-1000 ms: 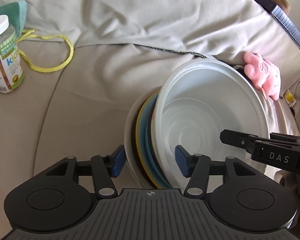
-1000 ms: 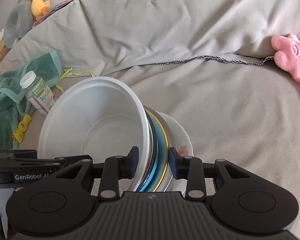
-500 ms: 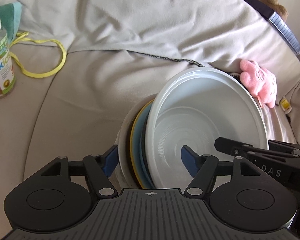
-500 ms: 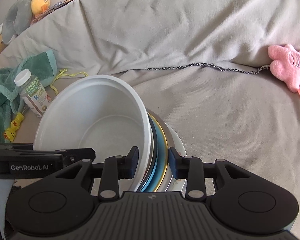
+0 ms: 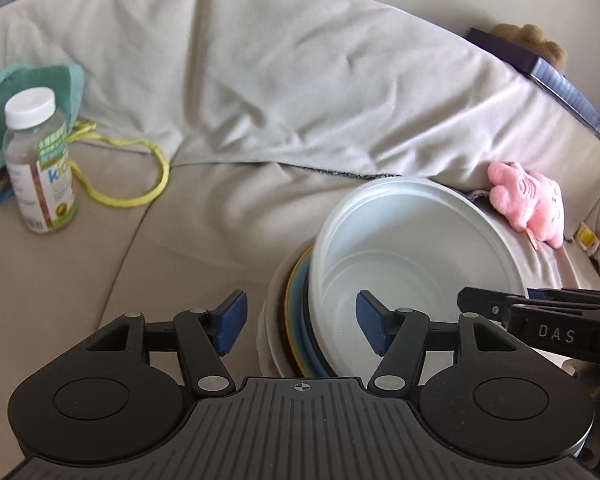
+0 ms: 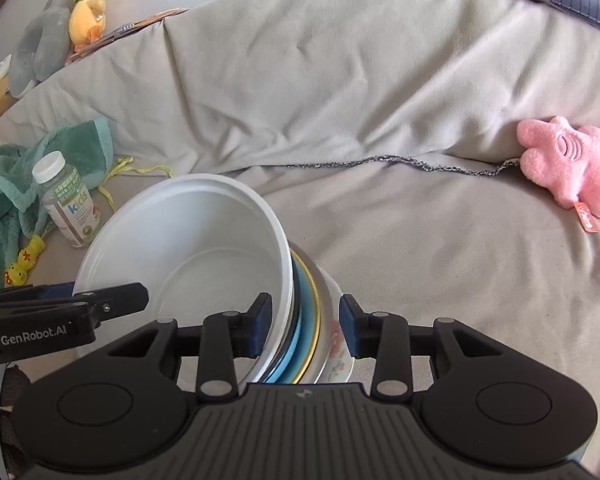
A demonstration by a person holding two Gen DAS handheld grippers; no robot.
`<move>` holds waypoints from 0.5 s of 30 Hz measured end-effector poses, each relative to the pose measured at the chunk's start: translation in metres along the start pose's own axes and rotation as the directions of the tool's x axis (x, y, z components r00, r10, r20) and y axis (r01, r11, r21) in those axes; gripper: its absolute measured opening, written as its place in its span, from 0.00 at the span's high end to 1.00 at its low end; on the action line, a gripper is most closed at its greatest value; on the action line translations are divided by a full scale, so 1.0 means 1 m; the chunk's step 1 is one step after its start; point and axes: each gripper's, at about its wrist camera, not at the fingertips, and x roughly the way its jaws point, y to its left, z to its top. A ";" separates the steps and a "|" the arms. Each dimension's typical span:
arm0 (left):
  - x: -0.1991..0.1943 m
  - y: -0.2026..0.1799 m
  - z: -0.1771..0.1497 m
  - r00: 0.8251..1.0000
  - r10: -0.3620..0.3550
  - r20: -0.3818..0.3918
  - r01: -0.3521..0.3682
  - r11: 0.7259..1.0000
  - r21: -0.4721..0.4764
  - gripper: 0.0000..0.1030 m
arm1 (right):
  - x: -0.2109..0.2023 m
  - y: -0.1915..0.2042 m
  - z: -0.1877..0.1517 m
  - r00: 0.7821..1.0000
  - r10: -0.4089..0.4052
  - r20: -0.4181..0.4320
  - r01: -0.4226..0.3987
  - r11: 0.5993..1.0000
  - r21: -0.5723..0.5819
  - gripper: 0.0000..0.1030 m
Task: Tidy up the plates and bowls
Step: 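Settle the stack level in the steel bowl and open both tools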
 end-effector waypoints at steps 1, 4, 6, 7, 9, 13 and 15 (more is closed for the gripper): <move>-0.002 0.001 0.001 1.000 -0.001 0.007 0.001 1.000 0.000 0.37 | 0.000 0.000 0.000 1.000 0.001 -0.002 -0.001 1.000 -0.001 0.64; -0.005 0.003 0.003 1.000 0.020 0.022 -0.020 1.000 0.009 0.37 | 0.003 0.003 0.000 1.000 0.009 -0.019 -0.009 1.000 -0.009 0.74; -0.002 0.004 0.004 0.999 0.050 0.018 -0.051 0.999 0.017 0.37 | 0.005 0.010 0.001 1.000 0.017 -0.026 -0.018 1.000 -0.018 0.82; 0.001 0.004 0.004 0.998 0.057 0.013 -0.057 0.998 0.020 0.37 | 0.005 0.011 0.001 0.999 0.021 -0.027 -0.021 1.000 -0.023 0.83; 0.005 0.006 0.003 0.998 0.067 0.000 -0.067 0.997 0.024 0.37 | 0.005 0.014 0.000 1.000 0.013 -0.025 -0.014 0.999 -0.030 0.83; 0.008 0.011 0.002 0.998 0.058 -0.002 -0.058 0.998 0.013 0.32 | 0.006 0.011 0.000 0.999 0.002 -0.036 -0.002 1.000 -0.024 0.83; 0.007 0.011 0.001 0.999 0.052 0.000 -0.052 0.999 0.016 0.32 | 0.006 0.010 -0.001 0.999 -0.004 -0.037 0.003 1.000 -0.021 0.83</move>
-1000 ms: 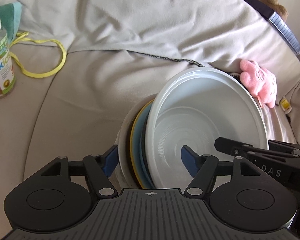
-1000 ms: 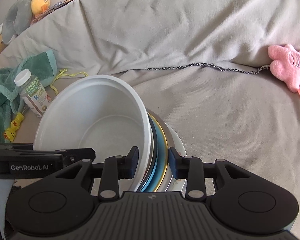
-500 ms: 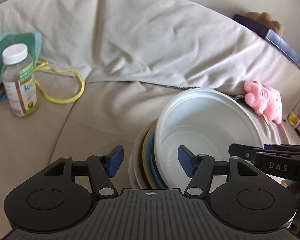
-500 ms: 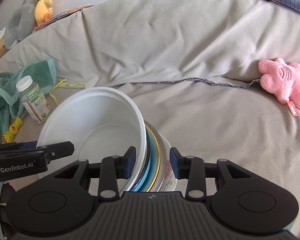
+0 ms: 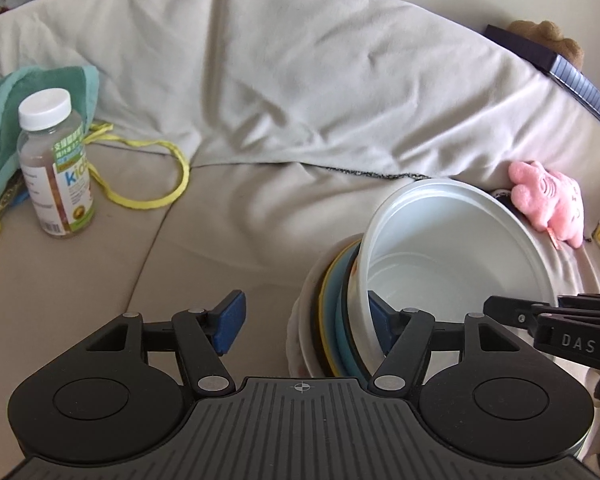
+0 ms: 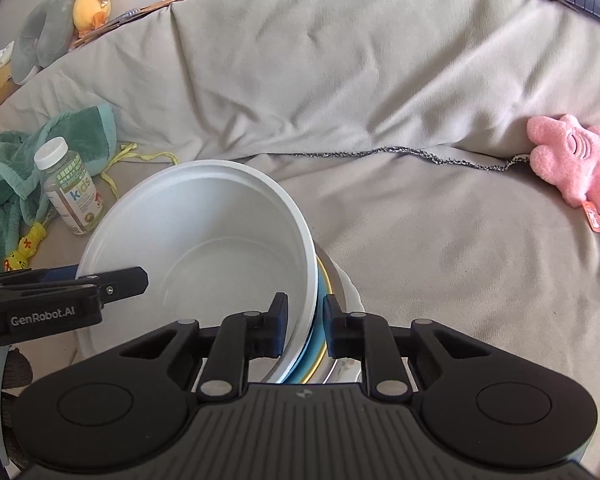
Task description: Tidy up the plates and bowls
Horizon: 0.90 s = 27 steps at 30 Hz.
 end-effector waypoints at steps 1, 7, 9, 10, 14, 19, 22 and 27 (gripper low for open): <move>-0.001 -0.001 0.000 1.000 -0.001 0.003 0.001 1.000 0.003 0.32 | -0.001 -0.001 -0.001 1.000 0.004 0.004 -0.004 1.000 0.001 0.83; -0.019 -0.004 0.001 0.996 -0.015 0.086 0.015 1.000 -0.003 0.38 | -0.026 -0.013 -0.008 0.992 0.049 0.112 -0.055 0.997 0.048 0.72; -0.035 -0.003 -0.004 0.987 -0.024 0.159 0.027 0.999 -0.017 0.38 | -0.044 -0.016 -0.018 0.982 0.043 0.182 -0.056 0.996 0.064 0.61; -0.045 -0.003 -0.009 0.978 -0.027 0.206 0.033 0.999 -0.028 0.38 | -0.051 -0.016 -0.024 0.977 0.039 0.210 -0.054 0.996 0.066 0.59; -0.081 -0.009 -0.043 0.940 -0.046 0.337 0.072 0.995 -0.064 0.38 | -0.086 -0.011 -0.062 0.942 -0.009 0.337 -0.017 0.997 0.073 0.38; -0.121 -0.038 -0.111 0.911 -0.075 0.406 0.098 0.995 -0.034 0.39 | -0.119 0.004 -0.126 0.915 -0.070 0.398 0.070 0.997 0.013 0.32; -0.138 -0.065 -0.156 0.884 -0.052 0.465 0.030 0.998 0.055 0.65 | -0.132 0.003 -0.164 0.888 -0.103 0.449 0.100 0.995 0.031 0.32; -0.138 -0.106 -0.217 0.873 0.070 0.482 -0.149 0.980 0.128 0.81 | -0.129 -0.006 -0.215 0.904 -0.070 0.421 0.057 0.997 0.043 0.30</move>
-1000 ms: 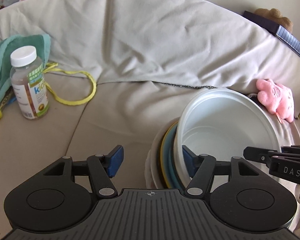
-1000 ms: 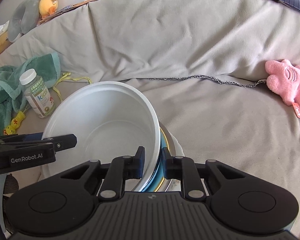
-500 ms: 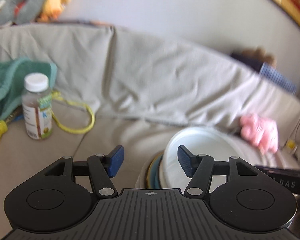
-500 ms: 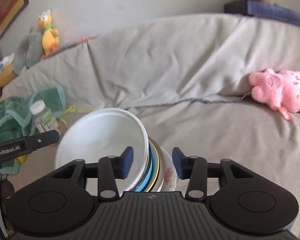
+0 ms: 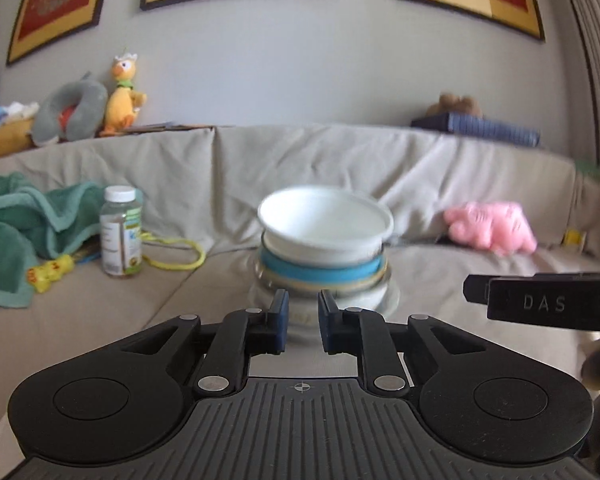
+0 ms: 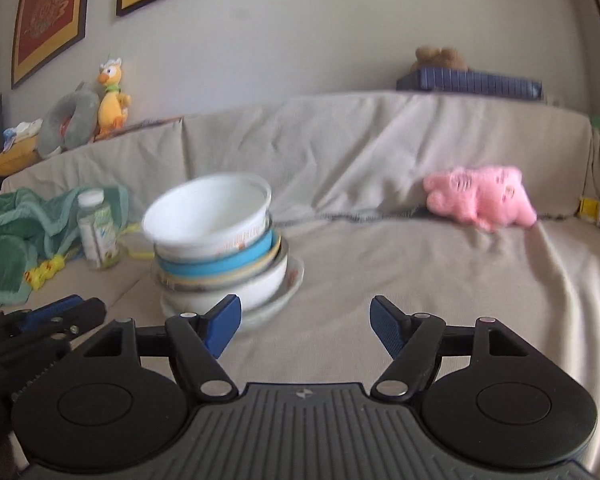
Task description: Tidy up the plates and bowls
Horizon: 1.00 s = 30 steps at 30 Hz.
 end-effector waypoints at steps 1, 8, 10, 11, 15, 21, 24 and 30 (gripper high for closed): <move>-0.002 -0.004 -0.009 0.999 -0.017 -0.032 0.017 1.000 0.015 0.82 | -0.002 0.001 -0.009 1.000 0.001 -0.015 -0.001 1.000 -0.011 0.30; 0.007 0.000 -0.028 0.987 -0.041 -0.157 0.037 0.999 -0.030 0.83 | 0.000 0.010 -0.026 0.998 0.000 -0.062 -0.002 0.999 -0.038 0.30; 0.002 -0.002 -0.028 0.987 -0.032 -0.157 0.031 0.999 -0.011 0.83 | 0.000 0.012 -0.026 0.998 0.006 -0.070 -0.009 0.999 -0.047 0.30; 0.000 -0.003 -0.028 0.987 -0.031 -0.157 0.031 1.000 -0.003 0.83 | -0.001 0.013 -0.026 0.997 0.008 -0.075 -0.012 0.999 -0.053 0.30; -0.007 -0.004 -0.020 0.987 -0.021 -0.161 0.023 1.000 0.006 0.83 | -0.005 0.016 -0.020 0.995 0.014 -0.095 -0.019 0.999 -0.051 0.30; -0.019 -0.001 0.005 0.978 -0.025 -0.207 0.018 0.999 -0.035 0.83 | -0.017 0.024 0.000 0.989 0.018 -0.148 -0.024 0.999 -0.039 0.30; -0.023 -0.004 0.012 0.965 -0.060 -0.254 0.045 0.997 -0.065 0.86 | -0.025 0.027 0.006 0.991 0.002 -0.137 -0.009 0.999 -0.054 0.30; -0.027 -0.009 0.016 0.969 -0.049 -0.243 0.040 0.998 -0.043 0.86 | -0.026 0.024 0.009 0.991 -0.004 -0.131 -0.004 0.998 -0.058 0.30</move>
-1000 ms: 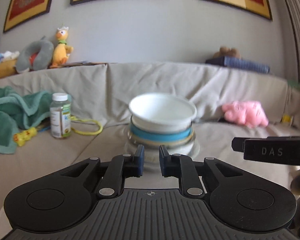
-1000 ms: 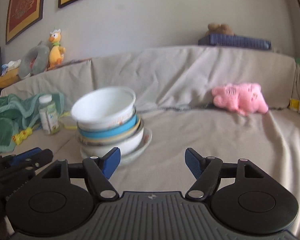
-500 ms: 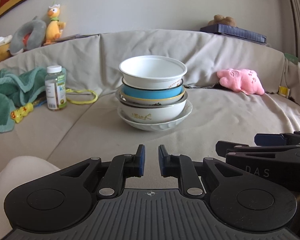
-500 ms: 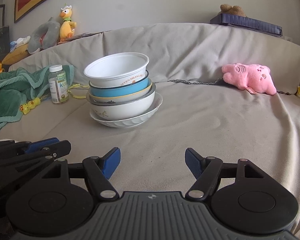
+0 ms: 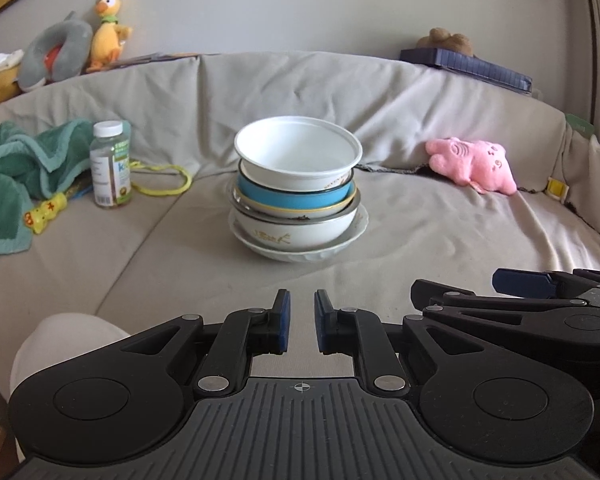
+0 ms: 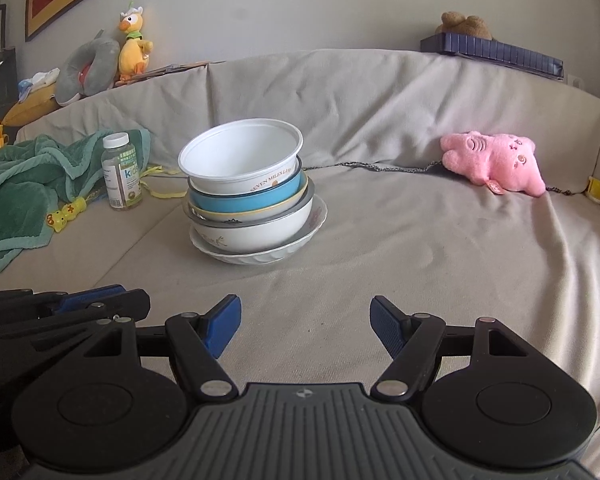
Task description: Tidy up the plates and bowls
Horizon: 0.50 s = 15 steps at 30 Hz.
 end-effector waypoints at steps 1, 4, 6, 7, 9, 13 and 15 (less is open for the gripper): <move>0.000 0.000 0.000 1.000 0.001 0.000 -0.001 1.000 -0.001 0.86 | 0.001 0.000 0.000 1.000 0.000 -0.001 0.000 1.000 0.000 0.30; 0.000 0.001 0.000 1.000 0.004 0.001 -0.004 1.000 -0.004 0.86 | 0.001 -0.001 0.000 1.000 -0.003 -0.003 0.003 1.000 0.005 0.30; 0.001 0.002 0.001 1.000 0.006 0.000 -0.006 1.000 -0.009 0.86 | 0.002 -0.002 0.000 1.000 -0.005 -0.002 0.005 1.000 0.007 0.30; 0.001 0.003 0.001 1.000 0.009 -0.002 -0.009 1.000 -0.012 0.86 | 0.002 -0.002 0.000 1.000 -0.005 -0.003 0.005 1.000 0.009 0.30; 0.001 0.004 0.000 1.000 0.010 -0.007 -0.010 1.000 -0.017 0.86 | 0.003 -0.002 -0.001 1.000 -0.007 -0.005 0.007 1.000 0.012 0.30; 0.001 0.004 0.000 1.000 0.011 -0.007 -0.011 1.000 -0.018 0.86 | 0.003 -0.003 -0.001 1.000 -0.007 -0.005 0.007 1.000 0.014 0.30; 0.001 0.004 0.000 1.000 0.012 -0.007 -0.012 1.000 -0.018 0.86 | 0.003 -0.003 -0.001 1.000 -0.006 -0.005 0.006 1.000 0.014 0.30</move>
